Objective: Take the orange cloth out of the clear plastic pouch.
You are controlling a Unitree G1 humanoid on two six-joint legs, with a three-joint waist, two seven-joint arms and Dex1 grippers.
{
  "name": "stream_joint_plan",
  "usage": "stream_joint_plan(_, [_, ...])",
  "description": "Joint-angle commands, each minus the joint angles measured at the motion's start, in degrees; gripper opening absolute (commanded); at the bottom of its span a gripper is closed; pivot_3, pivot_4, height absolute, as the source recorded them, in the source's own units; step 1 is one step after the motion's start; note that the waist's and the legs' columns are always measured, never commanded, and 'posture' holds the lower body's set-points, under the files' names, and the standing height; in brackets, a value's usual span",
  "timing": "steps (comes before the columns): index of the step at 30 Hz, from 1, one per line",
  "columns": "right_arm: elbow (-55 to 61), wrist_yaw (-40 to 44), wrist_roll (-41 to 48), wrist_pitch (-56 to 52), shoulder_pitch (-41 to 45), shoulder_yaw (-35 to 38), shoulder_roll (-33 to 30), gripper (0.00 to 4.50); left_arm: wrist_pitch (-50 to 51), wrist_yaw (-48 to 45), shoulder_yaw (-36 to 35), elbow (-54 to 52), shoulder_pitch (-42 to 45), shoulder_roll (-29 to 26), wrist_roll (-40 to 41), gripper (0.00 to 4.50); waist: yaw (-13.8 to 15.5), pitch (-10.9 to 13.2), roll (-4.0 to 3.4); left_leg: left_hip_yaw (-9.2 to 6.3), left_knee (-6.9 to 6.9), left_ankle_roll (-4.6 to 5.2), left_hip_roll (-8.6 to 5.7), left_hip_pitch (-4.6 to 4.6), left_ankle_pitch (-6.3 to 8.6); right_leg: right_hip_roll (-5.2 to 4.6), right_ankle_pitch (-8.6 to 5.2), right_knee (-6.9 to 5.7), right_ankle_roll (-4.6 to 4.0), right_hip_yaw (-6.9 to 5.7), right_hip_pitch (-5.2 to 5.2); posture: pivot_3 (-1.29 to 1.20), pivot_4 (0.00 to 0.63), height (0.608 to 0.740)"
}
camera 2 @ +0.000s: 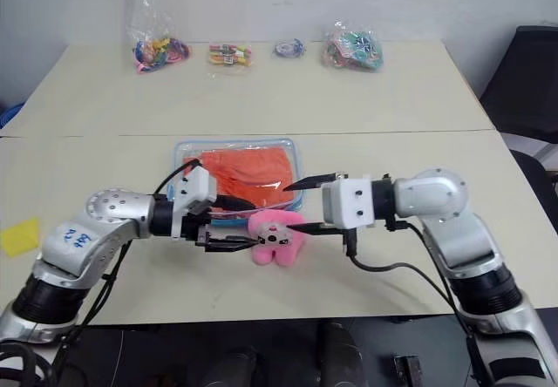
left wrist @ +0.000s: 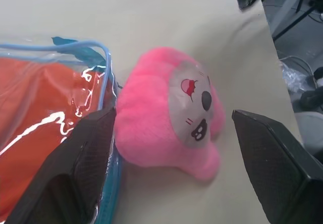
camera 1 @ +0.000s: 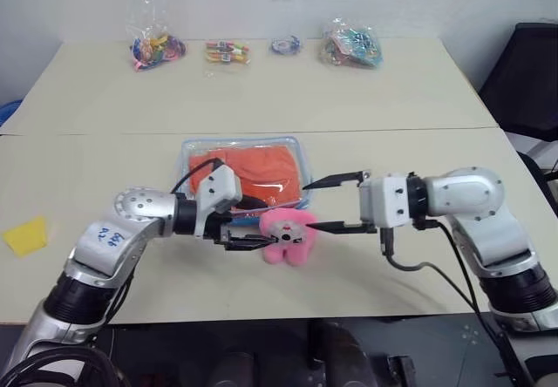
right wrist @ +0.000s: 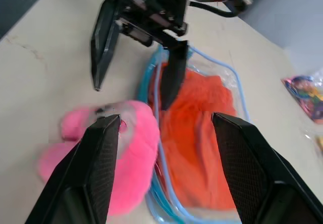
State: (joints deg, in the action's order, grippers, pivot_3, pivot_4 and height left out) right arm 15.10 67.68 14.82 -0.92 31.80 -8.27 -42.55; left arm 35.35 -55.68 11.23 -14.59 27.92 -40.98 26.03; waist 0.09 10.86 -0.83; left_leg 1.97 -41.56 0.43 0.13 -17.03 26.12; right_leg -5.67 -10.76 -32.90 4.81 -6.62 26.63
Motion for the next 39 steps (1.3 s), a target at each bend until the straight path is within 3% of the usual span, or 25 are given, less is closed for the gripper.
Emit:
stream_joint_plan(1, [1.0, -1.0, 1.1, -0.9, 0.4, 3.0, -1.1, 2.96, -3.0, -0.9, 2.0, 2.0, 1.6, 0.6, -3.7, 3.9, -0.1, 0.0, 0.0, 0.0, 0.0, 0.0, 0.0, 0.0, 0.0, 0.0, 0.0, 0.0, 0.0, 0.0, 0.0, 0.0, 0.15, 0.74])
stream_joint_plan(5, [1.2, -1.4, 0.8, -1.6, 0.0, 3.6, -1.2, 2.96, -3.7, -1.3, 1.9, 3.6, 2.1, 2.1, -4.2, 3.9, -0.1, 0.0, 0.0, 0.05, 0.02, 0.0, 0.01, -0.01, 0.0, 0.01, 0.0, -0.02, 0.0, 0.02, 0.0, 0.0, 0.15, 0.74])
stream_joint_plan(8, [1.2, -1.3, 0.4, -1.3, -0.9, 3.5, -1.3, 3.0, -4.0, -1.9, 1.3, 3.3, 1.9, 3.0, -3.9, 3.33, -0.1, 0.0, 0.0, 0.04, 0.02, 0.0, 0.02, -0.01, 0.0, 0.01, 0.0, -0.02, 0.0, 0.02, 0.0, 0.0, 0.15, 0.74])
stream_joint_plan(13, [-0.9, -1.0, -1.9, 0.5, -1.7, 1.7, -0.8, 3.0, -3.3, -2.3, 0.1, 0.8, 0.6, 2.6, -2.8, 1.78, -0.1, 0.0, 0.0, 0.03, 0.0, 0.02, 0.01, -0.01, -0.01, -0.01, 0.01, -0.01, 0.01, 0.03, 0.0, 0.0, 0.15, 0.74])
stream_joint_plan(19, [-11.2, -3.1, -9.3, 6.0, 2.3, -3.2, 3.3, 3.0, -1.0, -2.5, -3.1, -4.2, -3.1, -0.4, -1.2, 0.03, -0.4, 0.0, 0.0, 0.06, 0.01, 0.02, 0.04, 0.01, -0.01, 0.0, 0.0, -0.02, 0.01, 0.05, 0.0, 0.0, 0.15, 0.74])
stream_joint_plan(24, [-23.6, -5.0, -15.1, 14.3, 7.1, -7.8, 8.8, 3.0, 0.8, -1.1, -6.5, -8.5, -6.6, -3.5, -0.5, 0.03, -0.9, 0.0, -0.01, 0.05, 0.04, 0.01, 0.09, 0.03, -0.01, 0.02, -0.02, -0.03, -0.03, 0.02, 0.03, 0.0, 0.15, 0.74])
stream_joint_plan(32, [-36.9, -7.2, -19.6, 24.4, 12.1, -10.1, 13.0, 3.0, 2.8, 1.2, -7.3, -11.7, -7.9, -3.0, -0.1, 0.03, -0.6, 0.0, -0.02, -0.06, 0.0, 0.01, 0.06, 0.0, -0.01, -0.06, -0.02, 0.01, -0.03, -0.05, 0.03, 0.0, 0.15, 0.74])
stream_joint_plan(35, [-38.7, -7.1, -19.9, 26.4, 13.1, -10.2, 13.5, 2.37, 3.3, 1.8, -7.4, -12.4, -8.3, -3.0, 0.1, 0.0, -1.1, 0.0, -0.02, -0.07, 0.0, 0.0, 0.08, 0.0, -0.01, -0.05, -0.02, 0.0, -0.03, -0.05, 0.03, 0.0, 0.15, 0.74])
stream_joint_plan(39, [-39.8, -6.3, -19.8, 28.2, 13.3, -10.0, 12.9, 1.05, 3.1, 2.0, -7.7, -12.6, -9.3, -3.5, 0.1, 0.0, -1.7, 0.0, -0.02, -0.1, 0.0, -0.01, 0.1, 0.0, -0.01, -0.05, -0.02, 0.0, -0.04, -0.06, 0.03, 0.0, 0.15, 0.74])
